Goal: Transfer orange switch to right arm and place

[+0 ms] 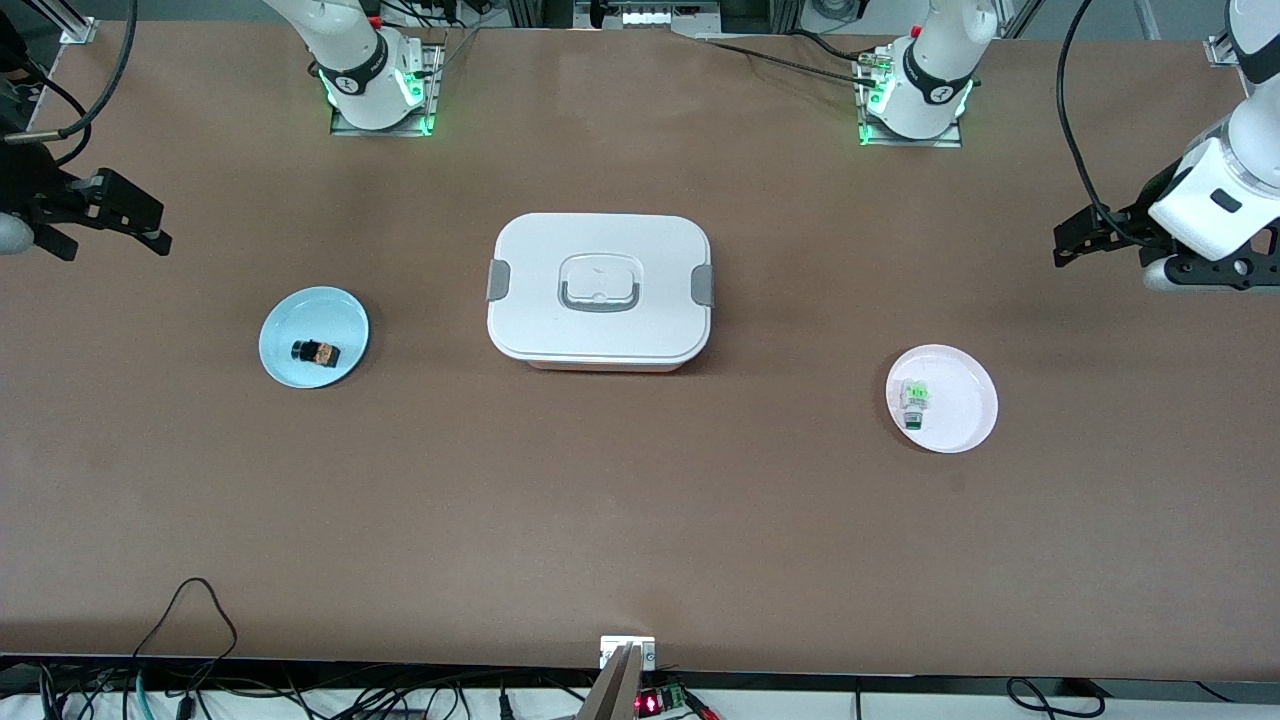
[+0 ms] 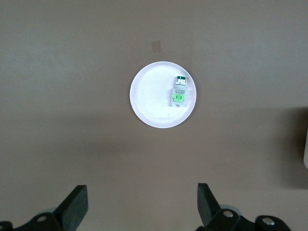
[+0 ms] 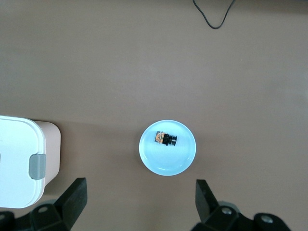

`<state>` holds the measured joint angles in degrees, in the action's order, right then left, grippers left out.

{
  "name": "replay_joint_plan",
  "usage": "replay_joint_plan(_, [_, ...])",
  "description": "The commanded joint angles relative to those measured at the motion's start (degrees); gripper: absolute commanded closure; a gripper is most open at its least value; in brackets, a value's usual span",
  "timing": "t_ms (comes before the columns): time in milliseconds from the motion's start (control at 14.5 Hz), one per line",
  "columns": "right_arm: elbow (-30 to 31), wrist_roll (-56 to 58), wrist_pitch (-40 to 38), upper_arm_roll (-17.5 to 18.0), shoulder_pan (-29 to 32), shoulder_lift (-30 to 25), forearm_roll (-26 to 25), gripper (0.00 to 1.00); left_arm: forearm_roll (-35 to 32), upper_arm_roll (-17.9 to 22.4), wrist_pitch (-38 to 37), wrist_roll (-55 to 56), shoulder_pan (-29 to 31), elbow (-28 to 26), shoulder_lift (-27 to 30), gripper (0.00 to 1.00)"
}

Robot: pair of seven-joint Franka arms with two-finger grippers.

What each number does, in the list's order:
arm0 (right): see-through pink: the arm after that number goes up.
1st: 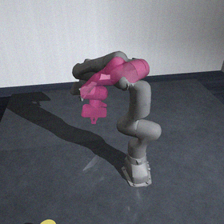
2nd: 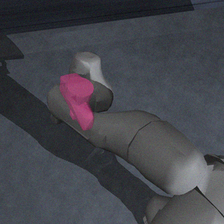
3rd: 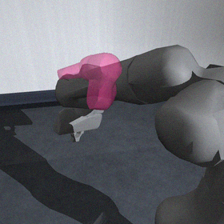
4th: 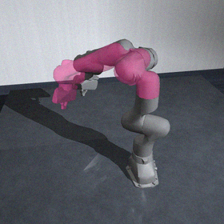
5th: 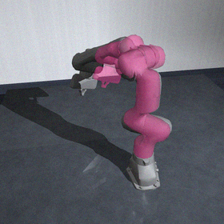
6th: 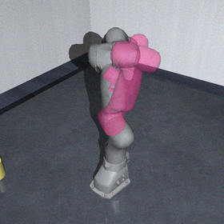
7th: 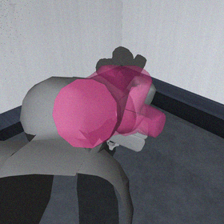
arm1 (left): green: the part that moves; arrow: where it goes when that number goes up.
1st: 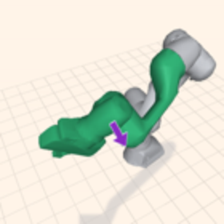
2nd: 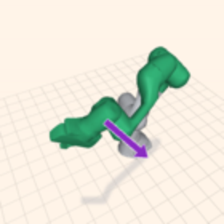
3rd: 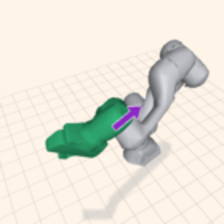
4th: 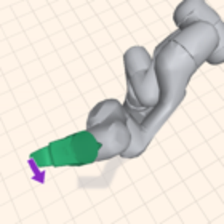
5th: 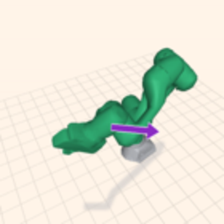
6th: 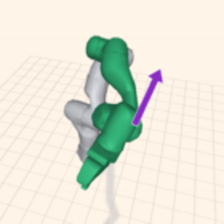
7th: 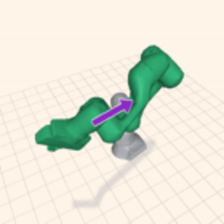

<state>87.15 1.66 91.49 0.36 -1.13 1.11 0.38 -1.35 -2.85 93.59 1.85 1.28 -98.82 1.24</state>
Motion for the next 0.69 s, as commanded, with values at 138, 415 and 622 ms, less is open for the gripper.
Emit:
replay_joint_plan(138, [-1.63,-1.22,-3.08,-0.71,-0.63,0.12,0.41,0.00,-1.29,-0.13,-0.95,-0.71,0.12,0.47,0.35,0.00])
replay_joint_plan(415, [-1.81,-1.57,-3.34,-0.71,-0.98,-0.14,0.32,0.00,-1.29,-0.13,-0.95,-0.53,0.03,0.48,0.26,0.00])
replay_joint_plan(622, [-1.81,-1.74,-3.34,-0.80,-0.80,-0.32,0.23,0.00,-1.29,-0.13,-0.95,-0.53,0.03,0.56,0.26,0.00])
